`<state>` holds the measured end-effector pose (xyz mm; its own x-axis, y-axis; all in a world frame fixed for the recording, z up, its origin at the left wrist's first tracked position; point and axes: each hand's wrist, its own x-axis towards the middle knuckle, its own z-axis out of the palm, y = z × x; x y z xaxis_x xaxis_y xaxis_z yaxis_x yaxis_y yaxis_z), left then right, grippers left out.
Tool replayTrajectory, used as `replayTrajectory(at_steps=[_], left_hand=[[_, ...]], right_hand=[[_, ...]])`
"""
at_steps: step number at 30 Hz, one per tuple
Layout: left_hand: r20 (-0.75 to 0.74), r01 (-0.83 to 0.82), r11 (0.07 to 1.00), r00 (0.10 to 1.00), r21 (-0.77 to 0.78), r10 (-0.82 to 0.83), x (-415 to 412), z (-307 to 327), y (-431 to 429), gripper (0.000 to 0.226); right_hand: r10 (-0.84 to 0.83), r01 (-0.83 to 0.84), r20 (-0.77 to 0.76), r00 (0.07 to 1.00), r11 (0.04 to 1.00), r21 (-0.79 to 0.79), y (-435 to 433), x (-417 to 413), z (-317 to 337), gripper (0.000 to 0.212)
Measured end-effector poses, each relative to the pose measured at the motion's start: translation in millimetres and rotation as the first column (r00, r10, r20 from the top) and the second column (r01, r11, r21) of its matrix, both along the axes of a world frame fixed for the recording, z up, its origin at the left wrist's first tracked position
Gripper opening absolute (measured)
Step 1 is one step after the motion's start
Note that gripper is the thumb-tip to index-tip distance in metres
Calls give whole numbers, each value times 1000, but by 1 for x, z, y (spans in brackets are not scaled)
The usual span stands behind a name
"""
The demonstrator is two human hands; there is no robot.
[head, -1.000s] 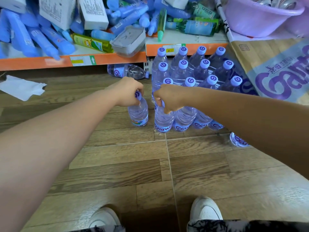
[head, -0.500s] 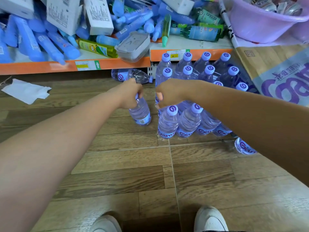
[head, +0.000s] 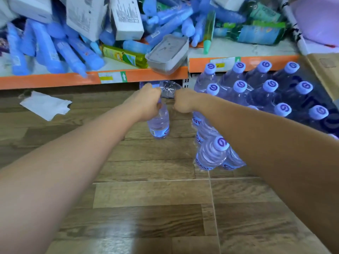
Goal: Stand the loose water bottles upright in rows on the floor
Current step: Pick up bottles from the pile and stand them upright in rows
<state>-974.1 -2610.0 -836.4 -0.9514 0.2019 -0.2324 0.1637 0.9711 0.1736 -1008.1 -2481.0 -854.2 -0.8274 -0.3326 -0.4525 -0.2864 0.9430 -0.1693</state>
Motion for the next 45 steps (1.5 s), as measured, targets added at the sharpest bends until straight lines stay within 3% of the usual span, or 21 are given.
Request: replayTrajectory(at_steps=[8, 13, 17, 23, 27, 32, 37, 43, 45], left_hand=[[-79, 20, 991, 997, 131, -9, -36, -11, -12, 35], [-133, 116, 970, 987, 212, -89, -40, -24, -23, 31], [-152, 110, 959, 986, 259, -72, -40, -27, -34, 29], [-149, 119, 954, 986, 276, -80, -41, -29, -38, 28], [-160, 95, 958, 986, 270, -53, -42, -27, -33, 29], [-165, 85, 973, 985, 215, -49, -39, -20, -24, 32], [-162, 44, 979, 987, 200, -11, -31, -16, -20, 33], [-162, 41, 981, 987, 189, -10, -31, -12, -19, 37], [-184, 45, 980, 983, 193, -9, -32, -9, -19, 34]], right_hand=[[-71, 70, 9, 997, 994, 81, -24, -58, -66, 49], [-277, 273, 35, 960, 959, 81, -28, -77, -92, 79], [-389, 389, -12, 921, 921, -1, -37, -70, -100, 75], [-515, 528, 132, 847, 842, -109, -39, -61, -110, 76], [-484, 479, 1, 875, 864, -155, -35, -58, -86, 56], [-462, 437, -45, 885, 862, -255, -31, -50, -57, 50], [-350, 292, -142, 926, 902, -316, -16, -32, -40, 36], [-429, 345, -137, 893, 848, -402, -18, -56, -6, 29], [-455, 407, -45, 890, 833, -376, -12, -62, 4, 7]])
